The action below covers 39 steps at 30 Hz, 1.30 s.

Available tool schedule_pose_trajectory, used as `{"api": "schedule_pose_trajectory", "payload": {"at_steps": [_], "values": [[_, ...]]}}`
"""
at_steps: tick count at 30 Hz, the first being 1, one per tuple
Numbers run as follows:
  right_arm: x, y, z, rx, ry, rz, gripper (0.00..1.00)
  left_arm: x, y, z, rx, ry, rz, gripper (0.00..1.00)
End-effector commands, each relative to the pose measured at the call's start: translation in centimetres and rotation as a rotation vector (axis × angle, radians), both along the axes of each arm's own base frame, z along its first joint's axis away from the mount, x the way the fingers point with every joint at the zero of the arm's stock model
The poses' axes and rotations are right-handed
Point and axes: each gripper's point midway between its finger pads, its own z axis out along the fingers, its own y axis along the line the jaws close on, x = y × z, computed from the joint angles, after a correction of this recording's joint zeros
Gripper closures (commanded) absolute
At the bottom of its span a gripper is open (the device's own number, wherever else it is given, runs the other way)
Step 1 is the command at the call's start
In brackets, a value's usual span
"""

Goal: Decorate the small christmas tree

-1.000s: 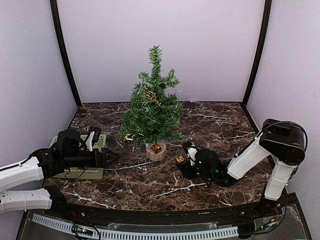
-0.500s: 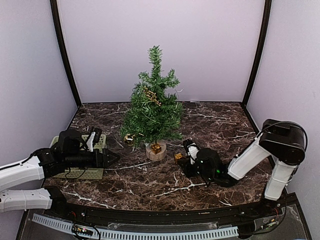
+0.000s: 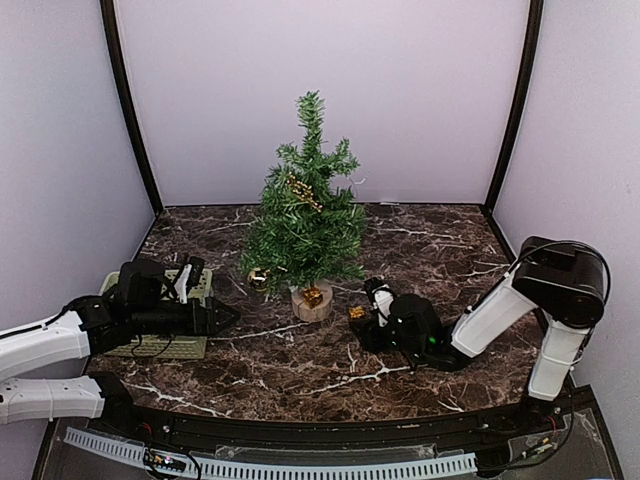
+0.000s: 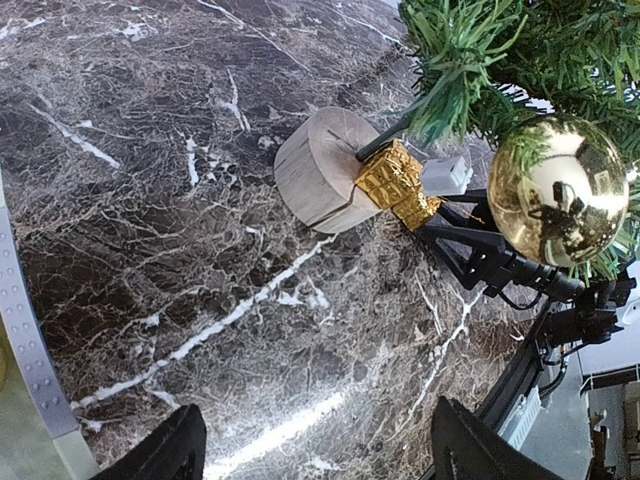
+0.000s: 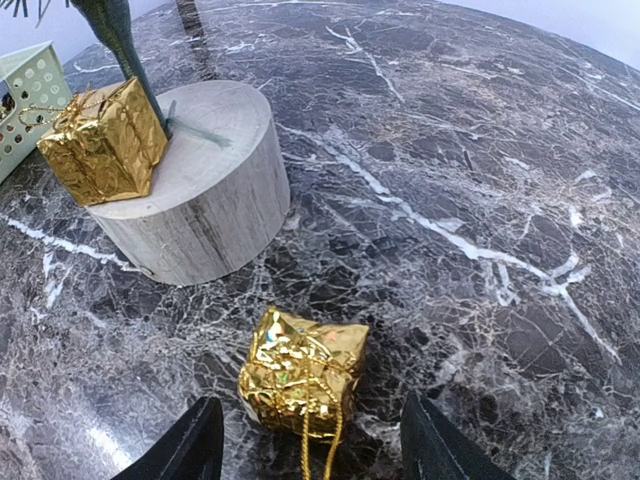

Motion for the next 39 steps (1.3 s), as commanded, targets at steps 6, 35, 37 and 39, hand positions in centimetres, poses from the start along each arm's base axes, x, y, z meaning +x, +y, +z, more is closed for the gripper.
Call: {"api": "schedule_pose_trajectory", "payload": {"at_steps": [6,35,37,39], "values": [[1.7,1.0,-0.1,-0.045,-0.052,-0.077,0.48,0.3,-0.3,0.5,-0.006,-0.011,-0.015,0.2],[3.1,3.9,7.4,0.239,-0.095,0.114,0.72,0.2,0.2,0.6,-0.004,-0.011,0.003,0.19],[3.4,4.3,7.5,0.244,-0.101,0.122,0.72,0.2,0.2,0.7,-0.004,-0.011,0.003,0.19],[3.8,4.6,7.4,0.243,-0.106,0.121,0.72,0.2,0.2,0.6,-0.003,-0.011,0.003,0.19]]}}
